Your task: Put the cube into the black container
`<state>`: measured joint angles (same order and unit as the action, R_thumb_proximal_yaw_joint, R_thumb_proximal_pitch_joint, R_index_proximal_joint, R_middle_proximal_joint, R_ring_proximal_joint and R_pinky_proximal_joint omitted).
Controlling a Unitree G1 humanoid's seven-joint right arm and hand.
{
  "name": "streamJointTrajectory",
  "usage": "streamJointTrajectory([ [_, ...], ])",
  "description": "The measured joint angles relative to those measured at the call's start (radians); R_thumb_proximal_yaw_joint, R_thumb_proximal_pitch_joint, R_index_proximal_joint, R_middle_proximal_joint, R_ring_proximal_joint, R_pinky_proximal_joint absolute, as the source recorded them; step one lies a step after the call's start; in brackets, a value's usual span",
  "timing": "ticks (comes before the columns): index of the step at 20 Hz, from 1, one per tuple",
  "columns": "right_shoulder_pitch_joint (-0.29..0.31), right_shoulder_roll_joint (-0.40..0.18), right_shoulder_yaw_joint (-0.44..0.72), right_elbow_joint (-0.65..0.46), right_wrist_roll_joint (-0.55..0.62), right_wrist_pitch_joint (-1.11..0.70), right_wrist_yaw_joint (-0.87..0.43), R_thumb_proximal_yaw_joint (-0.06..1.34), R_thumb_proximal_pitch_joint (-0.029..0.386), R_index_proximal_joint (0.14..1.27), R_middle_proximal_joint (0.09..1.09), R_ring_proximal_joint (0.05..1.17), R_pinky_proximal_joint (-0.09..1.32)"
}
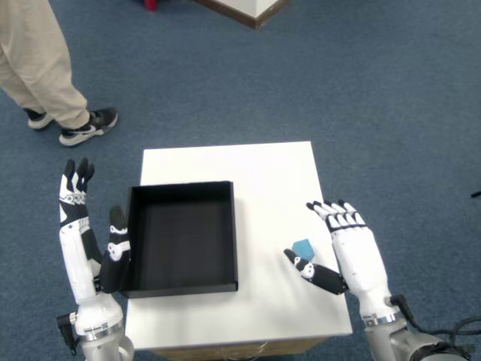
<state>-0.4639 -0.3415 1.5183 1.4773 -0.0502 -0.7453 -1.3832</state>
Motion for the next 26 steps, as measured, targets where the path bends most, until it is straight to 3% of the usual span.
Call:
streamJointTrajectory([
  [12, -0.032, 0.009, 0.006, -0.002, -0.03, 0.222, 0.038, 0.27, -0.013, 0.31, 0.3, 0.29, 0.2],
  [26, -0.007, 0.003, -0.051, -0.021, 0.049, 0.402, 0.329, 0.22, -0.019, 0.33, 0.31, 0.3, 0.23],
])
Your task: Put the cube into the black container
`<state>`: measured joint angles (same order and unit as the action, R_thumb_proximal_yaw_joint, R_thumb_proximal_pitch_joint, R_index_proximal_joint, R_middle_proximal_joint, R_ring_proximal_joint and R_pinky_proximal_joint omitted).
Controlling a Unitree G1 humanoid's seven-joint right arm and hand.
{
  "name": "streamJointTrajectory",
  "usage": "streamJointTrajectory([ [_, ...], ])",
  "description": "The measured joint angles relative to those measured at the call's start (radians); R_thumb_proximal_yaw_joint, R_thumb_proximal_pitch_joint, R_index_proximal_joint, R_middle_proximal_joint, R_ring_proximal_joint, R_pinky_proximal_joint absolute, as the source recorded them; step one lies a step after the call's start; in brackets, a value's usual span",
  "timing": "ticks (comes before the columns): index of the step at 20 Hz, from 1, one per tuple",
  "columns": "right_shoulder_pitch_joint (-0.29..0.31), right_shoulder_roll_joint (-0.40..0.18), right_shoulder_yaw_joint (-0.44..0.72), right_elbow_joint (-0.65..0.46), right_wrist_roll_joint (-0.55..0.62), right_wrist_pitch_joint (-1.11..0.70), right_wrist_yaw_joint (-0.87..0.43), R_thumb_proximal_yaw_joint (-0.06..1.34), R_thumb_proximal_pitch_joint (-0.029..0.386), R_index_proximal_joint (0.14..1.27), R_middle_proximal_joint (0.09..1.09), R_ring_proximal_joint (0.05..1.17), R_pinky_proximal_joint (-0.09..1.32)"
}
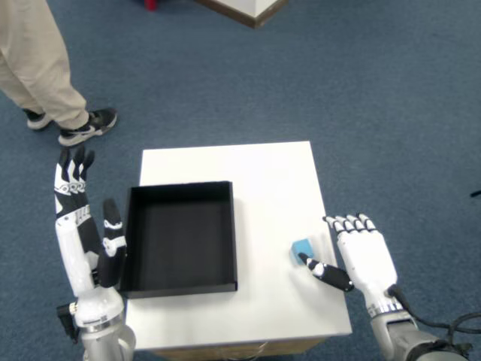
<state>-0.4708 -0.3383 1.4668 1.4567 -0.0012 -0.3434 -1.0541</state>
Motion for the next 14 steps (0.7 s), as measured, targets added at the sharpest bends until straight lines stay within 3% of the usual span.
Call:
streamJointTrajectory([
  [7, 0.0, 0.003, -0.011, -0.009, 0.015, 0.04, 0.082, 0.22, -0.021, 0.33, 0.31, 0.3, 0.24],
  [14, 0.02, 0.051, 0.017, -0.022, -0.008, 0.057, 0.093, 0.25, -0.021, 0.35, 0.3, 0.3, 0.24],
])
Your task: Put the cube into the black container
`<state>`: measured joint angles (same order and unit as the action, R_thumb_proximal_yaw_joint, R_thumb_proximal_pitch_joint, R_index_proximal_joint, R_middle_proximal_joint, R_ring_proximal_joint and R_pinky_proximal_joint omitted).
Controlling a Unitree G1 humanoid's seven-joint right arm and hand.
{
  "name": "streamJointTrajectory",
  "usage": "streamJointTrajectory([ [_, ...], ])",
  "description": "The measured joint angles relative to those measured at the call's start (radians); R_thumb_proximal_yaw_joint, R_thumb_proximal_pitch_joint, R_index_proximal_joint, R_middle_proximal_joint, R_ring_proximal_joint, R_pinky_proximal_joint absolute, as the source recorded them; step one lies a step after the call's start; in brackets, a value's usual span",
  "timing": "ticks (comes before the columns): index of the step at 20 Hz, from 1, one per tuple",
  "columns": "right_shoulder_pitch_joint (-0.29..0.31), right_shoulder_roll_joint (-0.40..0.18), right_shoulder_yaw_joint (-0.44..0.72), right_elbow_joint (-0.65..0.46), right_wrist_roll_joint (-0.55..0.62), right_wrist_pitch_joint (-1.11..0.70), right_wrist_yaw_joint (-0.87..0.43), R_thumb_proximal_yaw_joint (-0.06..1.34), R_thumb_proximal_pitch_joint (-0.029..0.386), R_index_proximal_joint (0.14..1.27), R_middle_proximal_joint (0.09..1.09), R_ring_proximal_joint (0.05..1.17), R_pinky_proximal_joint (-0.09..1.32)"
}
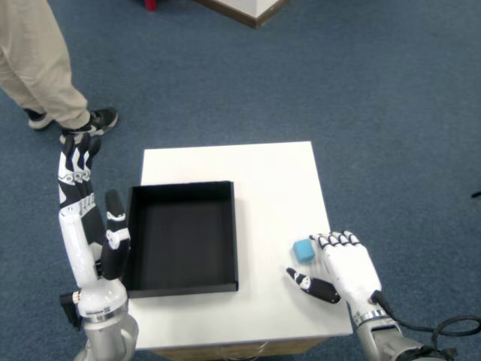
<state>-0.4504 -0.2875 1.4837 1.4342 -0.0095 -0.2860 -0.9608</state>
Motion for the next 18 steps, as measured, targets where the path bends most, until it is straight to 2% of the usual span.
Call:
streamJointTrajectory([
  [10, 0.007, 0.027, 0.032, 0.002, -0.036, 0.014, -0.033, 0.27, -0.019, 0.37, 0.31, 0.3, 0.25],
  [18, 0.001, 0.027, 0.032, 0.002, -0.038, 0.014, -0.05, 0.28, -0.017, 0.37, 0.32, 0.31, 0.26],
])
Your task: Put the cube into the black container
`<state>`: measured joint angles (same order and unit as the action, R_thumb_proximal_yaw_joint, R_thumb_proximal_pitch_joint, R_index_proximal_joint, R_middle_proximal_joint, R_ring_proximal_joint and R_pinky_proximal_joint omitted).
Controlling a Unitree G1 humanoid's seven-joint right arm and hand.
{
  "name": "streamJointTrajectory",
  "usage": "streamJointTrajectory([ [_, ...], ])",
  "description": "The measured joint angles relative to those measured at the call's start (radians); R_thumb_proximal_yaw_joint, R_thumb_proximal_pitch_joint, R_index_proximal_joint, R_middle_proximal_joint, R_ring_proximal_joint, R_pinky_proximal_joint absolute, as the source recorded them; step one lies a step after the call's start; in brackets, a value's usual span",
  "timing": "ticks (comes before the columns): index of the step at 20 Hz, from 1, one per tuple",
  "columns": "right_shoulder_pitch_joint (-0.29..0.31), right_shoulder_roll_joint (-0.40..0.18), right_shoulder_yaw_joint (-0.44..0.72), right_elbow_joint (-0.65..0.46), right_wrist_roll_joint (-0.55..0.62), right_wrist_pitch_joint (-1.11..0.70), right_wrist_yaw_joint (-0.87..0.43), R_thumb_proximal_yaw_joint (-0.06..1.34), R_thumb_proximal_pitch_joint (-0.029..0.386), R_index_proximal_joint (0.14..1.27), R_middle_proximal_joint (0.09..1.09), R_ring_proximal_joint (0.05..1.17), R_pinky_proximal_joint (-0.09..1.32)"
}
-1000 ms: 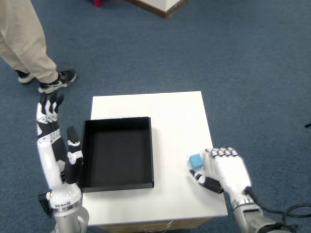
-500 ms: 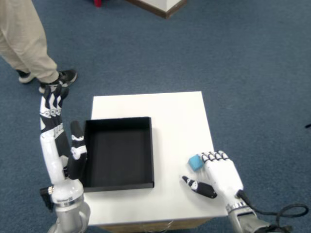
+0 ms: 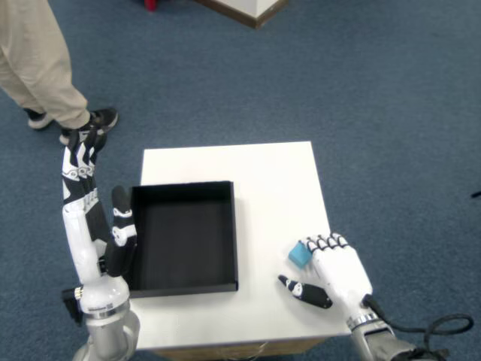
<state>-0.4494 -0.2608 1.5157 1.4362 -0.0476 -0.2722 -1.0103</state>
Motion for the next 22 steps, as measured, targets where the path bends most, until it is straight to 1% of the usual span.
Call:
streamJointTrajectory([
  [5, -0.005, 0.0, -0.016, 0.0, 0.004, 0.018, -0.006, 0.29, -0.012, 0.38, 0.33, 0.31, 0.25],
  [8, -0.007, 0.0, -0.034, 0.0, 0.015, 0.019, -0.006, 0.3, -0.001, 0.4, 0.33, 0.31, 0.25],
  [10, -0.007, -0.001, -0.039, 0.0, 0.025, 0.019, -0.006, 0.32, 0.011, 0.51, 0.34, 0.31, 0.25],
  [11, -0.007, -0.001, -0.046, 0.0, 0.031, 0.019, -0.006, 0.33, 0.015, 0.53, 0.34, 0.31, 0.25],
  [14, -0.007, -0.004, -0.064, 0.0, 0.041, 0.018, -0.006, 0.36, 0.03, 0.56, 0.35, 0.32, 0.24],
  [18, -0.007, -0.009, -0.072, 0.0, 0.045, 0.016, -0.006, 0.45, 0.055, 0.59, 0.36, 0.33, 0.24],
  [22, -0.002, -0.009, -0.073, 0.0, 0.046, 0.01, -0.006, 0.5, 0.068, 0.65, 0.38, 0.33, 0.24],
])
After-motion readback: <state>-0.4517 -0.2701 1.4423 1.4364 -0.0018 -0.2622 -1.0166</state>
